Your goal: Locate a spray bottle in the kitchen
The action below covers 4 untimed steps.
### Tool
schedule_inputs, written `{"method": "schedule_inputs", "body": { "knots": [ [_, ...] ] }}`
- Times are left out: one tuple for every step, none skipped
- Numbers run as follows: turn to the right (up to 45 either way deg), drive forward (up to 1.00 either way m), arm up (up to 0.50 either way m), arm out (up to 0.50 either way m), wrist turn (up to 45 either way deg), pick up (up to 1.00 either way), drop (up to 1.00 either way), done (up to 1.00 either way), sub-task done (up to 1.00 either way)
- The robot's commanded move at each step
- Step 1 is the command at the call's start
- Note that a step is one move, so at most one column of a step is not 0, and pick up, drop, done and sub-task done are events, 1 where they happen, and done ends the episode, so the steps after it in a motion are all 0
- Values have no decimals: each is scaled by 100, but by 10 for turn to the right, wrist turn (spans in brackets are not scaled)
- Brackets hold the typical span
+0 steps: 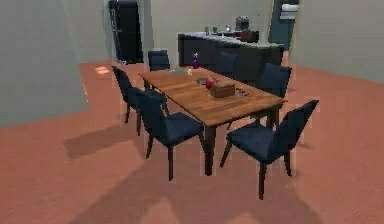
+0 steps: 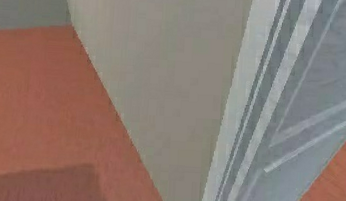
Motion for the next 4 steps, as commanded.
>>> {"method": "schedule_inputs", "body": {
  "knots": [
    [450,0,0,0,0,0,0,0,0],
    [60,0,0,0,0,0,0,0,0],
    [0,100,0,0,0,0,0,0,0],
    [30,0,0,0,0,0,0,0,0]
  ]
}}
